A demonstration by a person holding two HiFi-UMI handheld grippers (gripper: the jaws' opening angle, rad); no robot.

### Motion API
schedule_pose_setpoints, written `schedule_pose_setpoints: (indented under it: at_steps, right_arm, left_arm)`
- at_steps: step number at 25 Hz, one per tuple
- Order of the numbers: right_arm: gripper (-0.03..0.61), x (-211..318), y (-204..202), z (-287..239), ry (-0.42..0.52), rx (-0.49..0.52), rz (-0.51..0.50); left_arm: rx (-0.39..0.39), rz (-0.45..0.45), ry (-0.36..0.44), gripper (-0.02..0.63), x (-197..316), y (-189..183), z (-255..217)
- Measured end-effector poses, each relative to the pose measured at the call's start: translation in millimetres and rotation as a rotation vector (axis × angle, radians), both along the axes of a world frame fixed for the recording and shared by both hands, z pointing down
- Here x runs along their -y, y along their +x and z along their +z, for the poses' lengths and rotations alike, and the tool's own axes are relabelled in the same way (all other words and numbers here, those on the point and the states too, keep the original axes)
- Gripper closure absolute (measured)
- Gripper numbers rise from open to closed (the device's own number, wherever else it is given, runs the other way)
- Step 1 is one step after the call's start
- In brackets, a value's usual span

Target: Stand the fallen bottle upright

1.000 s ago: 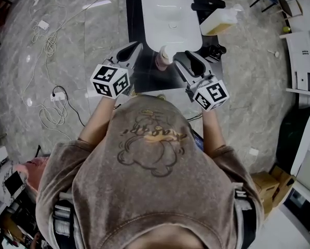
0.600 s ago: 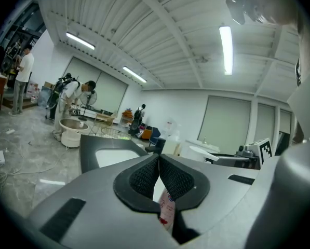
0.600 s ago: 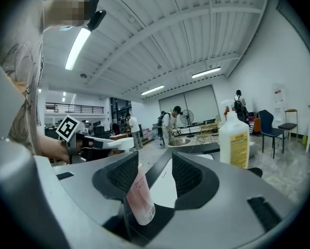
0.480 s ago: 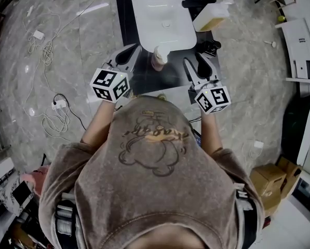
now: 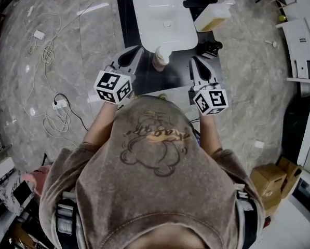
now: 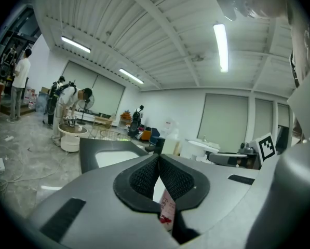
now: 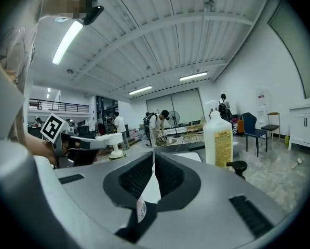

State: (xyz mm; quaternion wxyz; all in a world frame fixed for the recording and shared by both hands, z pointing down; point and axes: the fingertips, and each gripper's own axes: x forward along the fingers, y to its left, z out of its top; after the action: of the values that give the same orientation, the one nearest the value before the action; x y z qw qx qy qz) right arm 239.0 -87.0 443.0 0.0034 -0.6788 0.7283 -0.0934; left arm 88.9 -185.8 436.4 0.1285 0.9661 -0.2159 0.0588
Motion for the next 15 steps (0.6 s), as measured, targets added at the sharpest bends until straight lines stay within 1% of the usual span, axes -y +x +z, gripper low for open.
schedule_pose_setpoints:
  at_steps: [2,5,15]
  right_arm:
    - [0.578,1.2,-1.2,3.1,-0.008,0.0,0.003]
    - [0.578,4.1,-4.3,7.3,-0.016,-0.001,0.001]
    - [0.578,11.0,-9.2,13.8,-0.033,0.004,-0.012]
  left_arm:
    - [0.001,0.002,0.018,0.594,-0.9,-0.1,0.5]
    - [0.004,-0.004,0.037,0.594,-0.9,-1.2,2.9]
    - [0.014,-0.02,0.034,0.594,4.3,-4.6,8.7]
